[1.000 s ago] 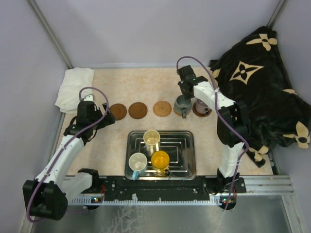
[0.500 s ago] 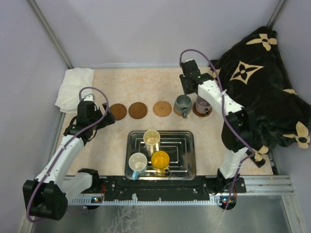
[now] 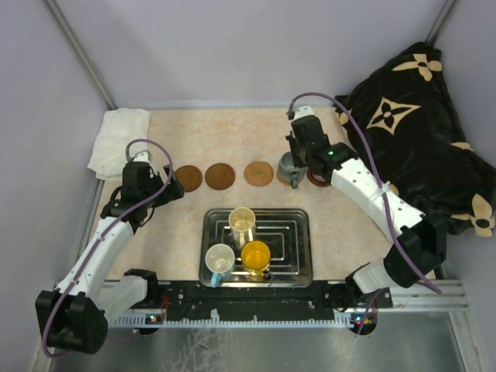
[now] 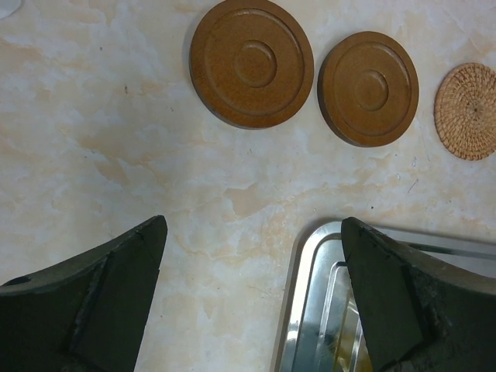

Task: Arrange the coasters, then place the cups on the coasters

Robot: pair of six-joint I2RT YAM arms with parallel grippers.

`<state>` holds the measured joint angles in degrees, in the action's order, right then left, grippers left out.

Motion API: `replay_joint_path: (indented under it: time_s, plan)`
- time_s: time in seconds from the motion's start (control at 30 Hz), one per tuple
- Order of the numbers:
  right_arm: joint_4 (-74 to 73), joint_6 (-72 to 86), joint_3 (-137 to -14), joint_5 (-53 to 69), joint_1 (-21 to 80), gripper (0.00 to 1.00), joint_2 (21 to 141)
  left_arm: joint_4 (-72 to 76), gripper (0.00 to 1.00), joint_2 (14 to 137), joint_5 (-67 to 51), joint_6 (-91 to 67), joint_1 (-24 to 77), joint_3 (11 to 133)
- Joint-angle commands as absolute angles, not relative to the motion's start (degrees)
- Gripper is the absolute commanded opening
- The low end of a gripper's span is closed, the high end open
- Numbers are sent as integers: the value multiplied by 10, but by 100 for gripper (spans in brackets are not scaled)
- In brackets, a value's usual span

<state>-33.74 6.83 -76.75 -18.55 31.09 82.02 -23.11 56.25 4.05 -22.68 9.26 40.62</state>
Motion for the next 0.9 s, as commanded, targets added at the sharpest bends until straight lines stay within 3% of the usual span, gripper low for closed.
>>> replay_joint_path:
  time_s: [0.0,0.23,0.5,0.87]
  plan:
    - [-321,90,-753,-152,326,0,825,-240,100,547,30,-230,91,427]
    - [-320,105,-726,-139,374,1,813,-252,100,524,19,-238,92,427]
    - [-334,209,-619,-155,493,36,726,-274,100,492,12,-235,100,428]
    - [-388,334,-574,-226,666,48,706,-283,100,468,5,-244,119,417]
